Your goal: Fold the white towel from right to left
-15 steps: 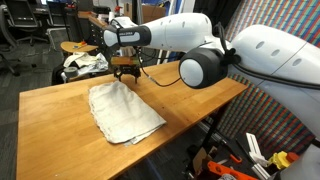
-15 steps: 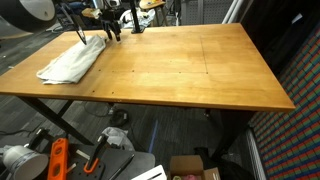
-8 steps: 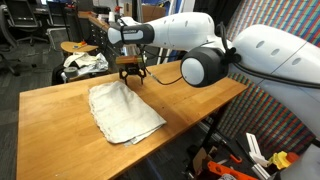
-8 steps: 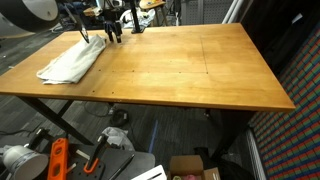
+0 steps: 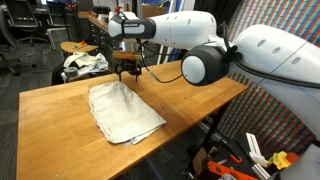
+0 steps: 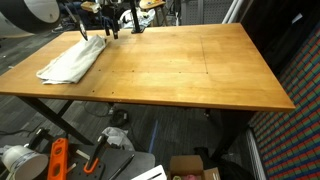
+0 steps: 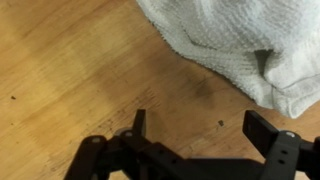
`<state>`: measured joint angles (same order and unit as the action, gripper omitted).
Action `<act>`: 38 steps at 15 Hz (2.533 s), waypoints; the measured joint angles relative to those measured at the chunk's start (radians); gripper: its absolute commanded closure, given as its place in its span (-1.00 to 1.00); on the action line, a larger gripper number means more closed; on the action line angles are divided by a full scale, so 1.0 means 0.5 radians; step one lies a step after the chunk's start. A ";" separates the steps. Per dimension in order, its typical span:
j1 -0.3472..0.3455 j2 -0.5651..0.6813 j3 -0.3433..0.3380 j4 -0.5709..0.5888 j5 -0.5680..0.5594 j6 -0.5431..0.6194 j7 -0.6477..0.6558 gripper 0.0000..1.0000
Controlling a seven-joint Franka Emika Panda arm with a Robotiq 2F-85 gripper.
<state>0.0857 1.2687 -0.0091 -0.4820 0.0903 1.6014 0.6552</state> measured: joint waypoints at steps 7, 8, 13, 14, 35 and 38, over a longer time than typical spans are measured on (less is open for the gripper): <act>-0.003 0.042 0.155 -0.002 0.048 0.010 -0.088 -1.00; -0.001 0.067 0.161 0.010 0.048 0.006 -0.098 -1.00; 0.001 0.124 0.159 0.061 0.048 0.045 -0.103 -1.00; 0.001 0.124 0.155 0.060 0.048 0.086 -0.099 -1.00; -0.093 0.009 0.200 0.058 0.104 0.087 -0.435 -1.00; -0.051 -0.010 0.207 0.057 0.104 -0.038 -0.536 -1.00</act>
<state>0.0603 1.2635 0.0946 -0.4533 0.1422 1.5825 0.3872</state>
